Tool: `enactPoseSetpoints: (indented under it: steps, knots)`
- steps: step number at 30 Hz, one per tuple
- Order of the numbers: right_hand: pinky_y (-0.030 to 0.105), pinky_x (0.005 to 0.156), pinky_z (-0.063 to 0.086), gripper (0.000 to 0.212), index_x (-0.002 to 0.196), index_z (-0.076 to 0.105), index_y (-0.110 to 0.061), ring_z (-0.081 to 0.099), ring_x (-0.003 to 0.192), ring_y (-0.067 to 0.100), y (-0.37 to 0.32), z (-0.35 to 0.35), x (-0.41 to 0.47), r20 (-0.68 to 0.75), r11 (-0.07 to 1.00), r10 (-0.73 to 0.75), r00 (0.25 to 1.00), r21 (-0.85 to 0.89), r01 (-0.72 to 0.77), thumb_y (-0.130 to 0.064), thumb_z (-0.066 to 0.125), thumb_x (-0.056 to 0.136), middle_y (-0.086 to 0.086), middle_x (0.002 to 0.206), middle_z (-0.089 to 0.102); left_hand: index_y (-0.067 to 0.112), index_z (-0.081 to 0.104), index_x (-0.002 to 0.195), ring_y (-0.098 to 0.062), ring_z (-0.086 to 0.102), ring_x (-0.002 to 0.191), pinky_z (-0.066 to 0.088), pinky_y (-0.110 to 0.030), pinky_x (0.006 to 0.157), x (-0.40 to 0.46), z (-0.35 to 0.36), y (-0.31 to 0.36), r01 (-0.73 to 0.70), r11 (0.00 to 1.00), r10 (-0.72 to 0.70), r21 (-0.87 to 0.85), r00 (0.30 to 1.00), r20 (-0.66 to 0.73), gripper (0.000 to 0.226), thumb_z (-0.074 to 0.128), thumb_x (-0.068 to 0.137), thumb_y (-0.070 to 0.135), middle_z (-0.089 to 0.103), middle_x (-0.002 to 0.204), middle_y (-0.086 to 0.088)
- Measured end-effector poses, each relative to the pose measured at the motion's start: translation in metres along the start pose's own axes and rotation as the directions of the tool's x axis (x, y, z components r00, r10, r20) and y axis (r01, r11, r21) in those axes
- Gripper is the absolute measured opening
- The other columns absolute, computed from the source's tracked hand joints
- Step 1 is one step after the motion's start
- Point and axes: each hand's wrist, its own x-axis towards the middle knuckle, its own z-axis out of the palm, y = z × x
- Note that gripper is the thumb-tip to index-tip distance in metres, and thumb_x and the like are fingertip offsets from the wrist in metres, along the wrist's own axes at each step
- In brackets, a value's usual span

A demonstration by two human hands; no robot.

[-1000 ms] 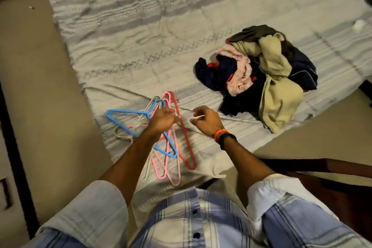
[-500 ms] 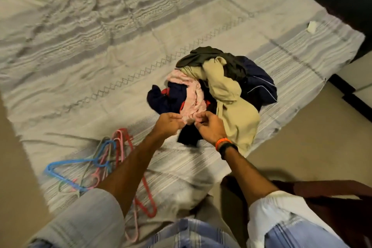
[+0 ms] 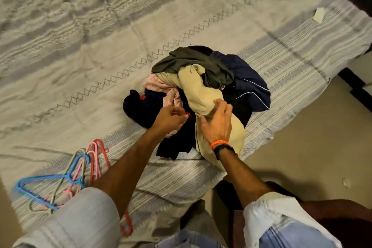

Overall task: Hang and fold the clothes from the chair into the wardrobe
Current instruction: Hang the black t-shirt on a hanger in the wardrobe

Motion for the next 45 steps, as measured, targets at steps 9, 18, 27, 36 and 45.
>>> enactPoseSetpoints:
  steps: [9, 18, 27, 36, 45]
  knots:
    - [0.043, 0.082, 0.05, 0.02, 0.094, 0.068, -0.013, 0.057, 0.091, 0.027, 0.001, -0.004, 0.03, 0.142, 0.983, -0.138, 0.98, 0.143, 0.118, -0.02, 0.069, 0.076, 0.004, 0.101, 0.066, 0.008, 0.063, 0.105, -0.028, 0.068, 0.096, 0.054, -0.042, 0.087, 0.001, 0.009, 0.016, 0.0, 0.995, 0.002, -0.098, 1.0, 0.017, 0.018, 0.068, 0.092, 0.02, 0.07, 0.106, -0.014]
    - [0.025, 0.051, 0.041, 0.029, 0.07, 0.059, -0.017, 0.045, 0.054, 0.005, -0.018, -0.018, 0.013, 0.393, 0.944, -0.247, 0.886, 0.305, 0.128, -0.037, 0.078, 0.077, -0.004, 0.061, 0.057, 0.014, 0.058, 0.125, -0.026, 0.068, 0.097, 0.059, -0.035, 0.064, 0.003, -0.001, 0.018, 0.07, 0.949, -0.089, -0.306, 0.995, -0.047, 0.058, 0.078, 0.077, 0.037, 0.068, 0.117, -0.011]
    - [0.038, 0.093, 0.048, 0.036, 0.123, 0.056, -0.011, 0.061, 0.098, 0.031, -0.022, -0.007, 0.079, 0.088, 0.996, 0.044, 0.995, 0.071, -0.05, -0.013, 0.062, 0.087, 0.01, 0.115, 0.059, 0.016, 0.05, 0.133, -0.031, 0.061, 0.108, 0.054, -0.05, 0.092, 0.015, -0.018, 0.004, 0.165, 0.98, -0.147, 0.111, 0.977, -0.154, 0.063, 0.072, 0.076, 0.033, 0.06, 0.123, -0.008]
    - [0.026, 0.078, 0.046, 0.015, 0.078, 0.072, -0.011, 0.064, 0.084, 0.021, -0.032, -0.004, 0.111, 0.18, 0.982, 0.123, 0.976, 0.119, -0.145, -0.024, 0.075, 0.086, 0.005, 0.08, 0.068, 0.012, 0.052, 0.129, -0.029, 0.061, 0.107, 0.054, -0.047, 0.092, 0.02, -0.024, 0.005, 0.166, 0.968, -0.142, 0.188, 0.981, -0.134, 0.054, 0.073, 0.084, 0.035, 0.061, 0.121, -0.008]
    - [0.032, 0.073, 0.038, 0.034, 0.075, 0.056, -0.014, 0.046, 0.074, 0.015, -0.073, -0.032, 0.066, 0.327, 0.829, -0.089, 0.941, 0.547, -0.112, -0.039, 0.055, 0.098, 0.005, 0.075, 0.05, 0.003, 0.052, 0.124, -0.033, 0.061, 0.109, 0.052, -0.048, 0.095, 0.001, -0.031, 0.021, 0.096, 0.971, -0.057, 0.219, 0.982, -0.179, 0.066, 0.075, 0.074, 0.041, 0.062, 0.117, -0.012]
